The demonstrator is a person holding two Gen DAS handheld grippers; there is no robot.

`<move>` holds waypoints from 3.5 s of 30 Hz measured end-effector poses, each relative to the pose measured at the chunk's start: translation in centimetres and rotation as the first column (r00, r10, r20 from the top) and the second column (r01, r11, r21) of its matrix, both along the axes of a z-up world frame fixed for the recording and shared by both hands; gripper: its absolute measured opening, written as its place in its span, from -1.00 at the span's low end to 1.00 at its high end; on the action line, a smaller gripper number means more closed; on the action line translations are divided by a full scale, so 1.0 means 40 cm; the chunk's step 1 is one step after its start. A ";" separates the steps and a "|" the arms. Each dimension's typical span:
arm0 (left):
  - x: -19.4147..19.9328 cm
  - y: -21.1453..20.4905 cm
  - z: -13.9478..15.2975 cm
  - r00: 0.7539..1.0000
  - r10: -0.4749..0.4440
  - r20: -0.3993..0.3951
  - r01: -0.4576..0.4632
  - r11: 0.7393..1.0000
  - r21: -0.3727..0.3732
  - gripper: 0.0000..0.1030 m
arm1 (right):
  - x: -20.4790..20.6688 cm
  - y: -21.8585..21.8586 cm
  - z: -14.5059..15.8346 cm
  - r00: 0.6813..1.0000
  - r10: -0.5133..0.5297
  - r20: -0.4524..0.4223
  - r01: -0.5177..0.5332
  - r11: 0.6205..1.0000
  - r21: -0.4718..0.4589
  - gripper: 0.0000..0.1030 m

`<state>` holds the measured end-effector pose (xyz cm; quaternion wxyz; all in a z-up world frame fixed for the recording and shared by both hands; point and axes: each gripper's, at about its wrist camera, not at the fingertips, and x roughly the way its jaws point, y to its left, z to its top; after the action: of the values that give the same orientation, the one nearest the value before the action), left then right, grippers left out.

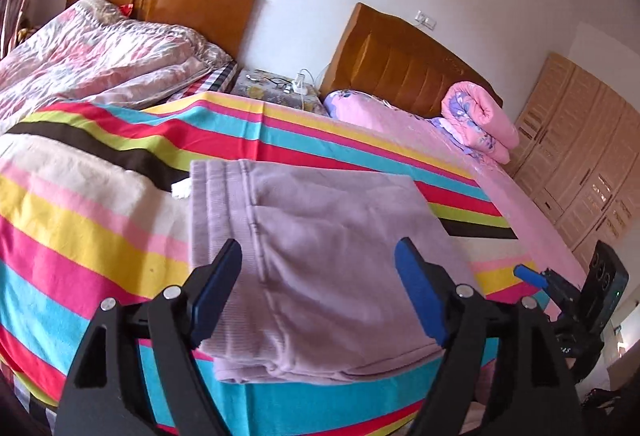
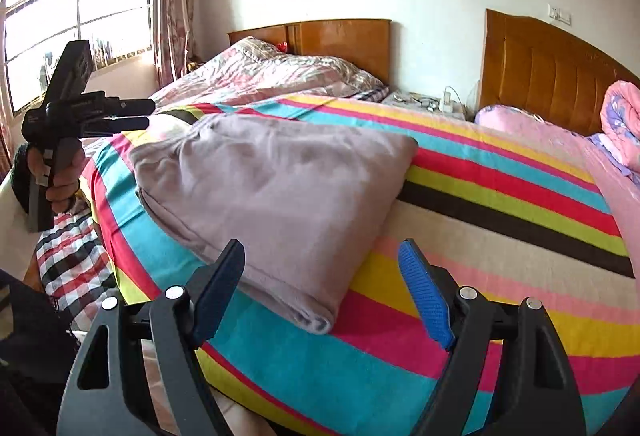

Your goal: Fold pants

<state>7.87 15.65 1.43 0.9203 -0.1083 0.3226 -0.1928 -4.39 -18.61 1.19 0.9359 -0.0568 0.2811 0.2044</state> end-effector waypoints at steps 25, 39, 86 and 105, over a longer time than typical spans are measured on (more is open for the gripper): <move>-0.005 -0.125 -0.198 0.998 0.042 0.053 -0.058 0.933 0.355 0.57 | 0.047 0.117 -0.131 0.999 0.011 -0.037 -0.016 0.992 -0.122 0.39; -0.010 -0.130 -0.173 0.999 0.033 0.031 -0.042 0.913 0.406 0.57 | 0.059 0.069 -0.059 0.969 0.211 -0.132 -0.222 0.972 -0.077 0.68; 0.034 -0.141 -0.199 0.997 -0.083 -0.004 0.080 0.944 0.320 0.79 | 0.660 0.411 0.044 0.908 0.293 -0.299 -0.277 0.956 0.097 0.81; 0.030 -0.185 -0.206 0.999 -0.033 0.007 0.028 0.927 0.374 0.84 | 0.136 0.044 -0.122 0.972 0.021 -0.235 -0.047 0.994 -0.103 0.84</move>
<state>9.07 8.26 -6.82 0.9231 0.0754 0.3490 -0.1427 1.05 -16.86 -3.68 0.8884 -0.0876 0.3987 0.2102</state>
